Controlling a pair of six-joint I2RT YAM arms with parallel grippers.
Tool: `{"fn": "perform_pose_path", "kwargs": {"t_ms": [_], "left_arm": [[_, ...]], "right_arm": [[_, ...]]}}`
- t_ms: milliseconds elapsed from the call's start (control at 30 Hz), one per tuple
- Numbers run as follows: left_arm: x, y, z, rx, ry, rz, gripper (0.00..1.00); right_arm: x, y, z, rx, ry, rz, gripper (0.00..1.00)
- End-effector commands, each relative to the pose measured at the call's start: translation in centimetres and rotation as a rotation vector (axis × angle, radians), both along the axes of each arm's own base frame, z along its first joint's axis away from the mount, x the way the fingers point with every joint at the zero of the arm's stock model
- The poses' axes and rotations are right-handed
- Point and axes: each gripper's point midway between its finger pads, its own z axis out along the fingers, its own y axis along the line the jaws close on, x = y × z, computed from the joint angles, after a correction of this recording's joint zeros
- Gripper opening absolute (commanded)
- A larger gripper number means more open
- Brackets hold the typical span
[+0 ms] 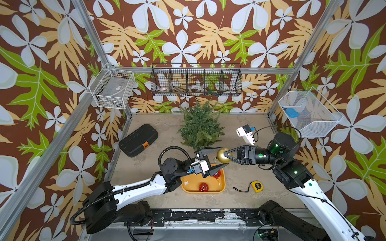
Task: Decorate the small christmas tree with ornaments
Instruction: Pick up an ornament from the container.
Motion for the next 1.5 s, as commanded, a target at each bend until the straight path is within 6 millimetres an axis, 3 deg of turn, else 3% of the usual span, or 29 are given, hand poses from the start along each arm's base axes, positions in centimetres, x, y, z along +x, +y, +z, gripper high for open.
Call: {"fn": "perform_pose_path", "kwargs": {"t_ms": [0, 200, 433, 600, 767, 1033, 1467], "left_arm": [[-0.5, 0.3, 0.9, -0.031, -0.032, -0.006, 0.58], [-0.5, 0.4, 1.2, -0.035, -0.04, -0.002, 0.54], [-0.5, 0.7, 0.9, -0.027, -0.046, 0.013, 0.54], [0.1, 0.2, -0.9, 0.058, -0.046, 0.057, 0.54], [2.2, 0.2, -3.3, 0.182, -0.016, 0.189, 0.54], [5.1, 0.8, -6.3, 0.322, 0.021, 0.373, 0.54], [4.9, 0.0, -7.5, 0.362, 0.036, 0.333, 0.54]], "right_arm": [[-0.2, 0.0, 0.1, 0.005, -0.011, 0.006, 0.56], [-0.2, 0.0, 0.2, 0.0, -0.013, 0.001, 0.62], [0.4, -0.3, -0.1, -0.064, -0.044, -0.041, 0.81], [1.3, -0.7, -1.7, -0.192, -0.075, -0.085, 0.84], [2.6, -1.7, -3.4, -0.347, -0.138, -0.142, 0.86], [4.1, -1.2, -5.9, -0.396, -0.126, -0.14, 0.85], [4.3, 0.9, -7.3, -0.321, -0.094, -0.013, 0.71]]}}
